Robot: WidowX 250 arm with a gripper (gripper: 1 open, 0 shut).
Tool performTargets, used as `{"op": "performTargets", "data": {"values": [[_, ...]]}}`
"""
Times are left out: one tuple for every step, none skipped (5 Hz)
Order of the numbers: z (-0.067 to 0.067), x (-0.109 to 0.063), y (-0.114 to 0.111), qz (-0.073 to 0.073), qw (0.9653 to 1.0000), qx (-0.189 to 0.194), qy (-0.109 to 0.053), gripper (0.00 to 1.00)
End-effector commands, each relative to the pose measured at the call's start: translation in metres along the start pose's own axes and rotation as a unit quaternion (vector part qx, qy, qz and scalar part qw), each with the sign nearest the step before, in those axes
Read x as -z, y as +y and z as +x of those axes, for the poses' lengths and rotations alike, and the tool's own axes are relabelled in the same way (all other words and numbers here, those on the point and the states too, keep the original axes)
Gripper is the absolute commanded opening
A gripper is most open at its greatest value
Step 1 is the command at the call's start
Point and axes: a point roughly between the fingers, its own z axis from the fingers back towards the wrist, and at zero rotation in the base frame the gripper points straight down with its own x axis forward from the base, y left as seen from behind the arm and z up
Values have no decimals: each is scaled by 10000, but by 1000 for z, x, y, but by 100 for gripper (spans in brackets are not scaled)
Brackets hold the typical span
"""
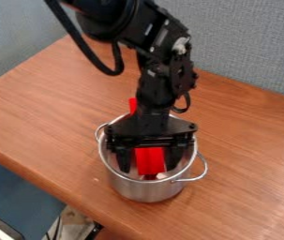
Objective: Move the red object from the metal pot to the table
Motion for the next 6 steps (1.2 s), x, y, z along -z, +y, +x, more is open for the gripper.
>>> {"op": "performTargets", "data": {"values": [[8, -5, -4, -116, 9998, -136, -92, 100], [9, -4, -4, -119, 9997, -169, -96, 100], [11, -12, -4, -175, 9996, -188, -113, 100], [12, -21, -5, -234, 9995, -190, -134, 100], [14, -37, -7, -344, 9991, -154, -178, 100], [18, -61, -10, -433, 9987, -102, -250, 100]]}}
